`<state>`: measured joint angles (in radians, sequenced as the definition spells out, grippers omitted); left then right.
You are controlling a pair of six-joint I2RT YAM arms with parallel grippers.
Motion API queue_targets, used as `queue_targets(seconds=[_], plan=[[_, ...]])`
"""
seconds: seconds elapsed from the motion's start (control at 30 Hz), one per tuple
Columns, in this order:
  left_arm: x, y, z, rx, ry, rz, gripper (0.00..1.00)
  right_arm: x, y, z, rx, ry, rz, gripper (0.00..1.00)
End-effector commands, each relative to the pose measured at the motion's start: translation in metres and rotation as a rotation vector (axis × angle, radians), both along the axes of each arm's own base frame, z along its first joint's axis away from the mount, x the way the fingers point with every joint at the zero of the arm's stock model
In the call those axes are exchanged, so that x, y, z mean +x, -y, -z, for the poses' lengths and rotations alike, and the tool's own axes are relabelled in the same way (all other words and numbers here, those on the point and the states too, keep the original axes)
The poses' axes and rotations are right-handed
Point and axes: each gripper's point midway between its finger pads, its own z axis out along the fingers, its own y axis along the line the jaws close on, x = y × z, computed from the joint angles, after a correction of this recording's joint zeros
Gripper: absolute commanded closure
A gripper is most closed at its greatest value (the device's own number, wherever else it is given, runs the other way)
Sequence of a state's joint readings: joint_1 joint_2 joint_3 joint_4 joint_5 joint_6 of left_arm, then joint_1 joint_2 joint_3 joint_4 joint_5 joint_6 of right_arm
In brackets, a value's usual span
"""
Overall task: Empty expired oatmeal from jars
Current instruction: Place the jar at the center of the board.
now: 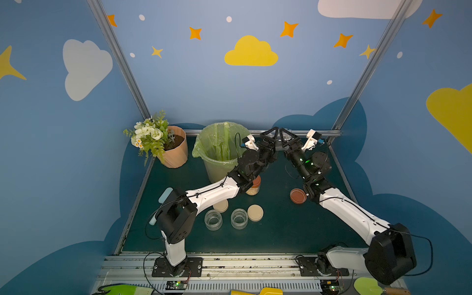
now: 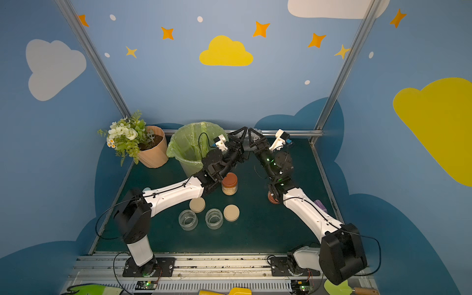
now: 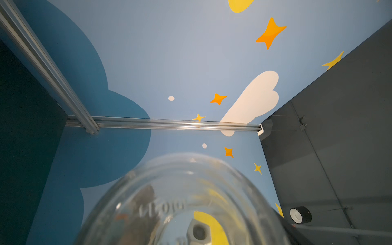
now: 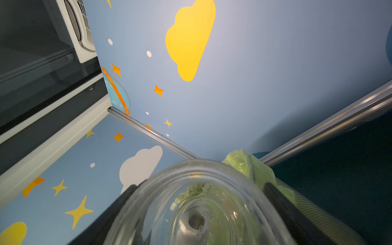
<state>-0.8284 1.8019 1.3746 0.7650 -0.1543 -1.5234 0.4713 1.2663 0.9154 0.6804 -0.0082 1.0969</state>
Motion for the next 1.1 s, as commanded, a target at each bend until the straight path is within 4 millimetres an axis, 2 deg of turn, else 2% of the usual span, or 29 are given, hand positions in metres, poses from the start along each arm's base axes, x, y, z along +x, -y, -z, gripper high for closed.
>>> queue_targets(seconds=[0.0,0.1,0.2,0.3,0.47,0.53,0.67,0.77,0.9,0.97,1.07], plan=[[-0.004,-0.015,-0.015,0.067,0.036,0.004,0.00,-0.014,0.016,-0.027,-0.099,0.058,0.054,0.75],[-0.005,-0.018,-0.001,0.180,-0.001,0.026,0.00,-0.018,0.030,-0.025,-0.161,0.062,0.082,0.74],[-0.007,-0.031,0.014,0.229,-0.032,0.019,0.00,-0.021,0.039,-0.010,-0.274,0.026,0.099,0.74],[-0.012,-0.042,0.020,0.272,-0.027,0.017,0.00,-0.020,0.046,0.022,-0.405,-0.024,0.119,0.74],[-0.034,-0.046,0.003,0.453,0.087,0.061,0.00,-0.019,0.048,0.084,-0.578,-0.145,0.089,0.73],[-0.044,-0.052,0.004,0.562,0.117,0.065,0.00,-0.019,0.045,0.110,-0.652,-0.181,0.058,0.71],[-0.060,-0.079,0.014,0.730,0.125,0.034,0.00,-0.018,0.049,0.168,-0.740,-0.299,0.054,0.70],[-0.072,-0.103,0.019,0.816,0.125,-0.012,0.00,-0.014,0.048,0.202,-0.818,-0.338,0.059,0.71],[-0.087,-0.141,0.026,0.884,0.120,-0.110,0.00,-0.008,0.041,0.233,-0.936,-0.368,0.063,0.69],[-0.095,-0.160,0.032,0.901,0.106,-0.160,0.00,-0.005,0.035,0.242,-0.989,-0.347,0.078,0.68],[-0.103,-0.179,0.040,0.913,0.087,-0.199,0.00,0.000,0.028,0.252,-1.059,-0.327,0.098,0.68]])
